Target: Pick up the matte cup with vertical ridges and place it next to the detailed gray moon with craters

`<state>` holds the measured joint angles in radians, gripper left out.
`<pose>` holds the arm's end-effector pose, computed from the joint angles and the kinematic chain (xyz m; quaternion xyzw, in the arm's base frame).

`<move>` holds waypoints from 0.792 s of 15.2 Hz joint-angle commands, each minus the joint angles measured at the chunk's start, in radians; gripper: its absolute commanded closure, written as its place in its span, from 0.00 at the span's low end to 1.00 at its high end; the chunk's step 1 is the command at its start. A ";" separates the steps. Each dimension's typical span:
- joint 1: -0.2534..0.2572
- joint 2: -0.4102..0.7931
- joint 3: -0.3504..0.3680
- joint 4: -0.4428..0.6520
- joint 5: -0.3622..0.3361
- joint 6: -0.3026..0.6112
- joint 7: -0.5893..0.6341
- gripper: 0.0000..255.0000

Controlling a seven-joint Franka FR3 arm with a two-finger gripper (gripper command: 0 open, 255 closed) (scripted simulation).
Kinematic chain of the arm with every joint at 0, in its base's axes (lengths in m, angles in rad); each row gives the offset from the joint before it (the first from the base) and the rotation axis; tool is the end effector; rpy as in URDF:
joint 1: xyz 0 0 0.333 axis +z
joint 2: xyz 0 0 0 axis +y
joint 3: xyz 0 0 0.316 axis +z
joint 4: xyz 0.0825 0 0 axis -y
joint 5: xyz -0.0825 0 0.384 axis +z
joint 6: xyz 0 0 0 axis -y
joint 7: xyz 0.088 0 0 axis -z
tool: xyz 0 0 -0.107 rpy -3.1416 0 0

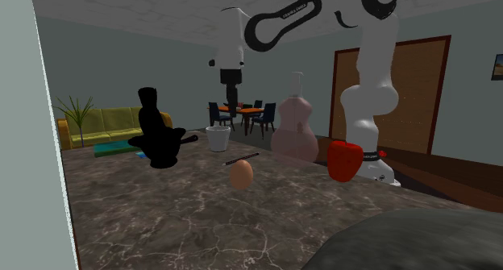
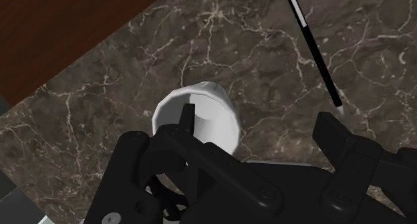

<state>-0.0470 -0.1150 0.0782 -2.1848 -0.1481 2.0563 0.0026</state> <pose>0.5092 0.0087 0.4373 0.9963 0.0489 -0.0059 0.0698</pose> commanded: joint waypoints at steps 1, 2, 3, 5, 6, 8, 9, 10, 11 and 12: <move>-0.001 0.076 0.003 0.034 -0.020 0.041 0.016 0.00; -0.001 0.114 0.003 0.057 -0.030 0.056 0.022 0.00; -0.001 0.152 0.003 0.082 -0.040 0.069 0.029 0.00; -0.001 0.194 0.003 0.110 -0.051 0.082 0.036 0.00; -0.001 0.200 0.002 0.104 -0.053 0.094 0.037 0.00; -0.003 0.212 0.000 0.091 -0.058 0.119 0.040 0.00; -0.004 0.219 -0.002 0.085 -0.060 0.132 0.041 0.00; -0.005 0.225 -0.003 0.079 -0.062 0.144 0.043 0.00; -0.006 0.232 -0.004 0.074 -0.065 0.156 0.044 0.00; -0.007 0.243 -0.006 0.065 -0.069 0.176 0.047 0.00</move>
<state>-0.0535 0.1122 0.0740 -2.1161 -0.2125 2.2126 0.0457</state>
